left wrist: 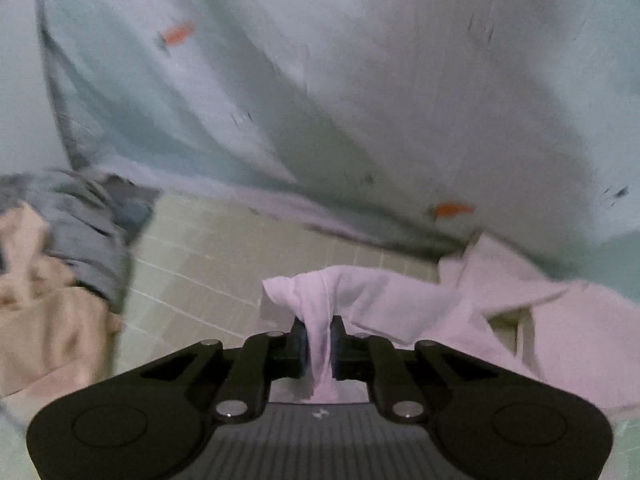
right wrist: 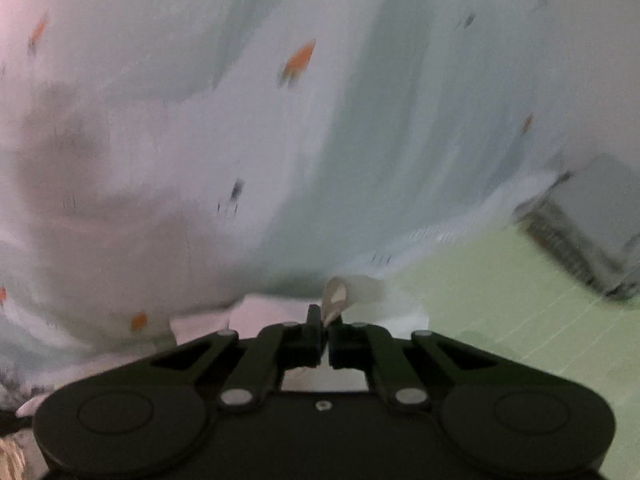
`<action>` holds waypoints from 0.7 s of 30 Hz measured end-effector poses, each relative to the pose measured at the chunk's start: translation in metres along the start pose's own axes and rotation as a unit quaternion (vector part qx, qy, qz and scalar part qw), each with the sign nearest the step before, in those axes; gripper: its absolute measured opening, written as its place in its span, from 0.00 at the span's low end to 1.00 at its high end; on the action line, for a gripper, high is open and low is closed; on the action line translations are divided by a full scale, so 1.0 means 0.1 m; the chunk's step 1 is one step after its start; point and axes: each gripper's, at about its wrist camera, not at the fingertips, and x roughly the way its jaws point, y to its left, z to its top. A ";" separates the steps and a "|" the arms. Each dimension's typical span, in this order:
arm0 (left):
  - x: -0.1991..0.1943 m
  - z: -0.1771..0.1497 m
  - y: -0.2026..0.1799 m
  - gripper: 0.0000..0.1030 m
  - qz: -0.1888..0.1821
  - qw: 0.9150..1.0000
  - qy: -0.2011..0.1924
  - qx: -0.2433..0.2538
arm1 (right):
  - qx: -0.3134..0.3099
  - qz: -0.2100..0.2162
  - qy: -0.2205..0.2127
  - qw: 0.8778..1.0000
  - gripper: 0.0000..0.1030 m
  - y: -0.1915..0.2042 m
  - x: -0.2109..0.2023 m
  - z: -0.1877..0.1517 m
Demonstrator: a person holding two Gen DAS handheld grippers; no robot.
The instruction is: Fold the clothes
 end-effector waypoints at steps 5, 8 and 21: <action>-0.97 -0.45 0.09 0.11 0.008 0.999 -0.024 -0.021 | -0.008 -0.052 -0.053 0.997 0.03 -0.54 -0.74 0.03; -1.32 -0.93 0.17 0.11 0.023 0.999 0.008 -0.021 | -0.015 -0.106 -0.058 0.993 0.03 -0.91 -1.12 -0.10; -1.64 -1.87 0.41 0.45 0.035 0.989 0.123 -0.068 | -0.007 -0.167 0.066 0.984 0.10 -1.46 -1.29 -0.78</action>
